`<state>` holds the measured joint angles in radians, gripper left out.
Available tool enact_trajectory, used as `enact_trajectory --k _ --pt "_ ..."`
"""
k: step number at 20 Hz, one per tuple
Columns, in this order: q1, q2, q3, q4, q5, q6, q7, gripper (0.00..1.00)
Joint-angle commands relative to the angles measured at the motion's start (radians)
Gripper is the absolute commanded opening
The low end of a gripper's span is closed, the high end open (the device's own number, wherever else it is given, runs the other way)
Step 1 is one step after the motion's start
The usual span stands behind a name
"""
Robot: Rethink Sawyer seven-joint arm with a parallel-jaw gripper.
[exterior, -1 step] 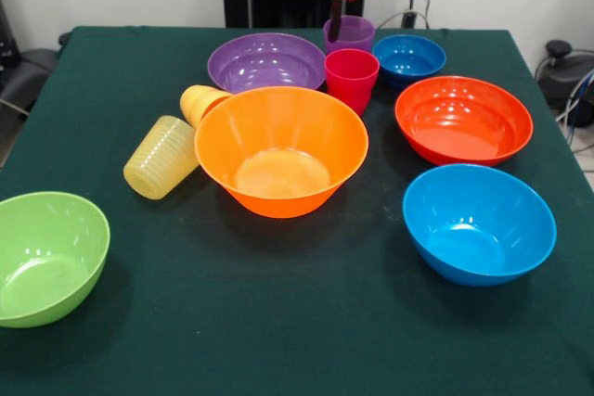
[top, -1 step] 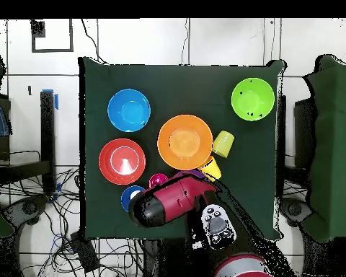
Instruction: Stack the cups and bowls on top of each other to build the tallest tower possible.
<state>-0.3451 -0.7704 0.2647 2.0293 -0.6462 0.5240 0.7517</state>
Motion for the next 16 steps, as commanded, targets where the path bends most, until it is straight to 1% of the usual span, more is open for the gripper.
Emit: enact_trajectory --k 1,5,8,11,16 --pt "0.031 0.086 -0.011 -0.068 -0.052 -0.111 0.193 1.0" --pt "0.048 0.107 -0.023 -0.074 -0.055 -0.134 0.192 1.0" --pt "0.036 0.126 -0.006 -0.076 -0.051 -0.136 0.153 1.0" --pt "0.01 0.149 0.035 -0.069 -0.049 -0.134 0.099 1.0" --pt "0.013 0.16 0.046 -0.059 -0.049 -0.15 0.098 1.0"
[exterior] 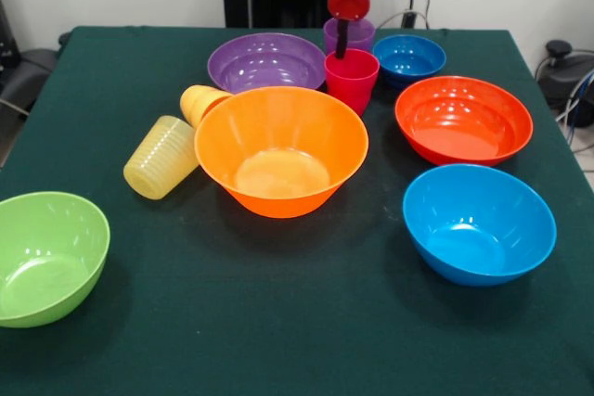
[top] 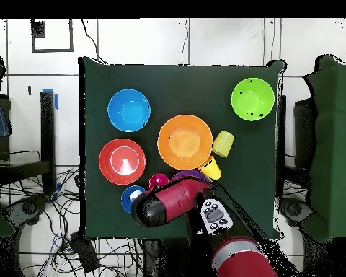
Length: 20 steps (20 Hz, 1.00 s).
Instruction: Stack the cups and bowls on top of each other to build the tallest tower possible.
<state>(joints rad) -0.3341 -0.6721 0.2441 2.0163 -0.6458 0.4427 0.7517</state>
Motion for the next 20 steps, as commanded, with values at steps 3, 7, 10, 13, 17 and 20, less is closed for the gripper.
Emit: enact_trajectory --k 3,7,10,13,17,20 --pt "-0.007 0.062 0.077 -0.043 -0.049 -0.063 0.084 1.0" --pt "-0.03 0.081 0.09 -0.044 -0.064 -0.048 0.045 1.0" --pt "-0.046 0.091 0.1 -0.032 -0.071 -0.051 0.033 1.0" --pt "-0.044 0.094 0.093 -0.025 -0.09 -0.064 0.038 1.0" --pt "-0.025 0.112 0.081 -0.039 -0.108 -0.084 0.063 1.0" --pt "-0.019 0.122 0.083 -0.048 -0.115 -0.091 0.075 1.0"
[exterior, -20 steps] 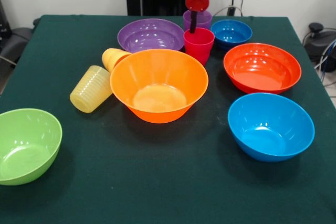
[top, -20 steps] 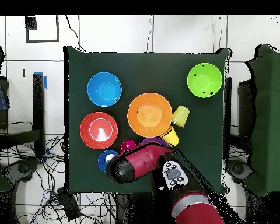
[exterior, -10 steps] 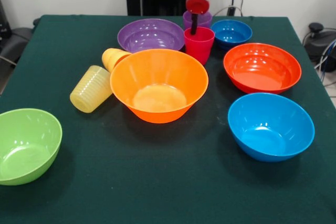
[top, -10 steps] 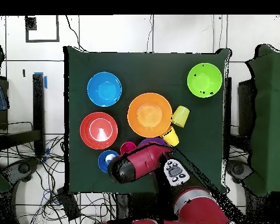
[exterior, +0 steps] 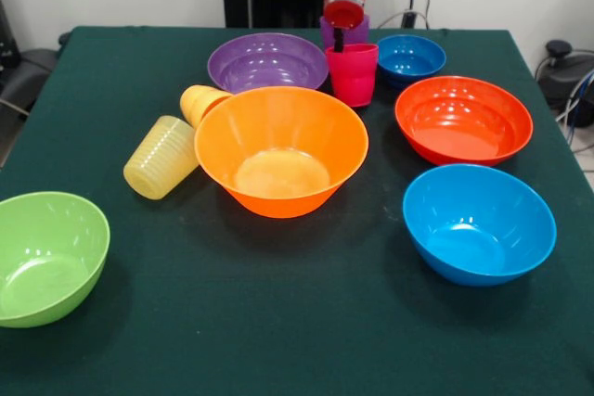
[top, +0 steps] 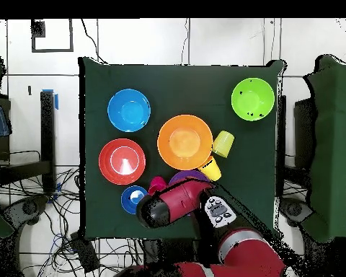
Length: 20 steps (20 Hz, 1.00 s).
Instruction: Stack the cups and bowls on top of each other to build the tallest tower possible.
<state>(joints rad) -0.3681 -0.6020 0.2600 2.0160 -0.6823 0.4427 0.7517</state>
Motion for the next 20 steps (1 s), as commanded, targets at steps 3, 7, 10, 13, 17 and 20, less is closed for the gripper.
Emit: enact_trajectory --k 3,7,10,13,17,20 --pt "0.019 0.063 0.068 -0.057 -0.085 -0.099 0.086 1.0" --pt "0.009 0.062 0.079 -0.057 -0.087 -0.102 0.081 1.0" --pt "0.014 0.064 0.077 -0.059 -0.085 -0.106 0.089 1.0" --pt "0.012 0.057 0.084 -0.06 -0.072 -0.092 0.084 1.0" --pt "0.013 0.048 0.093 -0.07 -0.049 -0.058 0.077 1.0" --pt "0.016 0.048 0.092 -0.076 -0.035 -0.044 0.086 1.0"
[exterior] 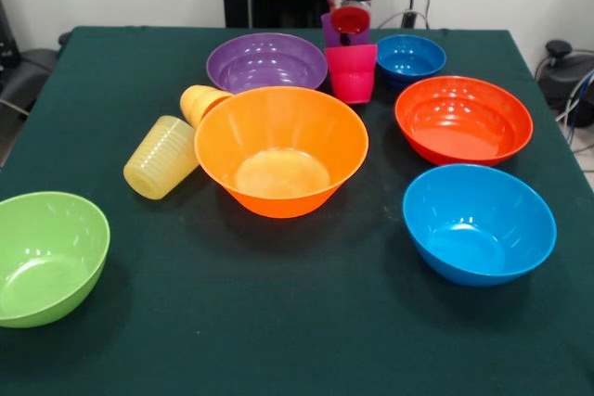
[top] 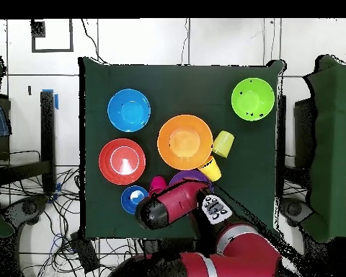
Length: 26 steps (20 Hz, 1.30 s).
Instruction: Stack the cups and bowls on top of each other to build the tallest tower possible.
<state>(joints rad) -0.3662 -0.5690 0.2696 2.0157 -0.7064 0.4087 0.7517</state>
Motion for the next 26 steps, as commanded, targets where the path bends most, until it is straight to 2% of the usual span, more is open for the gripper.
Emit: enact_trajectory --k 1,10,16,17,18,26 --pt "0.016 0.018 0.081 -0.08 -0.005 -0.004 0.092 1.0" --pt "-0.008 0.029 0.083 -0.071 0.06 0.013 0.131 1.0" --pt "0.012 0.024 0.067 -0.076 0.061 0.009 0.135 1.0" --pt "0.035 0.016 0.047 -0.085 0.048 0.007 0.144 1.0" --pt "0.025 0.018 0.052 -0.08 0.06 0.011 0.143 0.0" --pt "0.019 0.016 0.054 -0.075 0.081 0.014 0.144 0.0"
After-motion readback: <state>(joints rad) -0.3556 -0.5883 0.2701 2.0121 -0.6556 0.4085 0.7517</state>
